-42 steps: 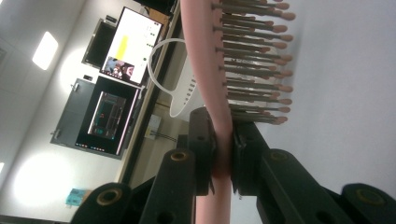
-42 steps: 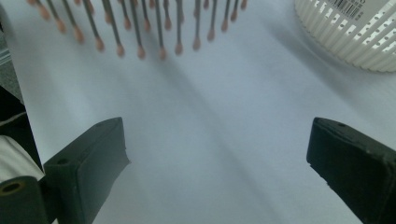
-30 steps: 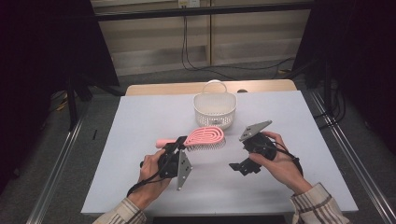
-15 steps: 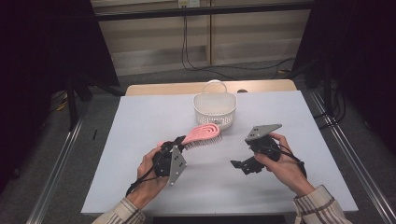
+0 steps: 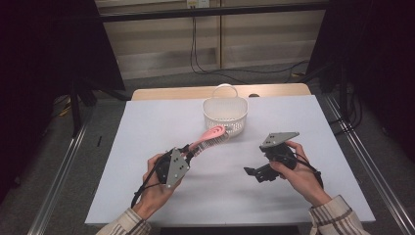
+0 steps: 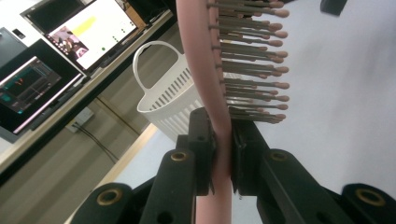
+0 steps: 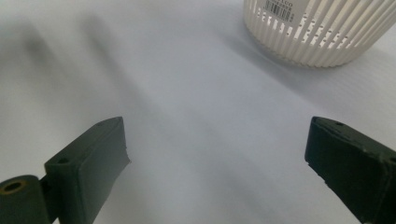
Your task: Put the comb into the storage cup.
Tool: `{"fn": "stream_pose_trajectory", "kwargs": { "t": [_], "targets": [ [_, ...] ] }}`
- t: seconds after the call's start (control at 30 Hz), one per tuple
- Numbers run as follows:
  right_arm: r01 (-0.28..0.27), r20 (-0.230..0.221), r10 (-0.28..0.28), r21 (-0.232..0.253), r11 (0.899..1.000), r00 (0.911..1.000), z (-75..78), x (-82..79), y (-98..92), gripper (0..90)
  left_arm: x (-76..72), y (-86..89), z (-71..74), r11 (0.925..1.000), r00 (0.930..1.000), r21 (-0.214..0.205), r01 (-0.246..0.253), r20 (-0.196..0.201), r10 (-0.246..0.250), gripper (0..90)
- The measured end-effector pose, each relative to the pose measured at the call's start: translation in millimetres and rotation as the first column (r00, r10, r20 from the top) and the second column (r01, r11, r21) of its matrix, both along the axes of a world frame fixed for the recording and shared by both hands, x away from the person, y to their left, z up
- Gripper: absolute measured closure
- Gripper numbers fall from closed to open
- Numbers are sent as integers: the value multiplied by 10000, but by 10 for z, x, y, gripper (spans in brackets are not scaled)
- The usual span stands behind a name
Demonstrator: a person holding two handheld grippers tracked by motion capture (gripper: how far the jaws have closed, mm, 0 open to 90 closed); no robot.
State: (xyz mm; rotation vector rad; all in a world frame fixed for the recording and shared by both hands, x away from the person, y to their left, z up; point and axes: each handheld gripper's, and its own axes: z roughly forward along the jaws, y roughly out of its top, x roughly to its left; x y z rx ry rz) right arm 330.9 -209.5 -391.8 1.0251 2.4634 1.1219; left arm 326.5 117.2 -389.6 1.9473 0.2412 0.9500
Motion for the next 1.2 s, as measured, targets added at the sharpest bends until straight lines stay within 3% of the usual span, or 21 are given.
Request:
{"fn": "stream_pose_trajectory", "kwargs": {
  "t": [0.2, 0.43, 0.53, 0.67, 0.7, 0.77, 0.8, 0.83, 0.93, 1.07, 1.2],
  "targets": [
    [74, 397, -77, 79, 9999, 9992, -28, -2, -32, 54, 27, 50, 22, 9969, 9987, -788, 51, -499, -91, 807],
    [-160, 654, 147, 203, 9997, 9978, -44, -20, -35, 41, 86, 108, 9, 9827, 9887, -1832, 257, -1404, -520, 807],
    [-265, 921, 247, 178, 9995, 9954, -51, -20, -34, 41, 97, 126, 8, 9767, 9856, -2125, 308, -1560, -651, 807],
    [-519, 918, 487, 331, 9981, 9946, -73, -29, -23, 39, 104, 141, 7, 9678, 9801, -2496, 336, -1814, -808, 807],
    [-561, 900, 522, 417, 9976, 9946, -78, -32, -16, 36, 107, 145, 9, 9668, 9781, -2533, 343, -1904, -846, 808],
    [-717, 1051, 658, 539, 9960, 9923, -85, -40, -6, 34, 109, 143, 1, 9559, 9723, -2920, 303, -2130, -959, 807],
    [-725, 1121, 651, 629, 9954, 9916, -89, -40, -2, 34, 118, 155, 3, 9551, 9696, -2945, 331, -2222, -1021, 807],
    [-716, 1145, 627, 750, 9946, 9914, -92, -40, 1, 34, 123, 154, -3, 9480, 9661, -3169, 300, -2343, -1089, 807],
    [-748, 1312, 601, 1098, 9911, 9895, -95, -44, 2, 34, 141, 169, -11, 9383, 9571, -3450, 235, -2634, -1208, 807],
    [-782, 989, 605, 1858, 9795, 9933, -84, -53, -6, 38, 162, 195, -16, 9331, 9506, -3586, 277, -2792, -1355, 807],
    [-620, 1248, 355, 2158, 9745, 9916, -63, -54, -24, 41, 179, 203, -35, 9207, 9403, -3890, 303, -3013, -1582, 807]
  ]
}}
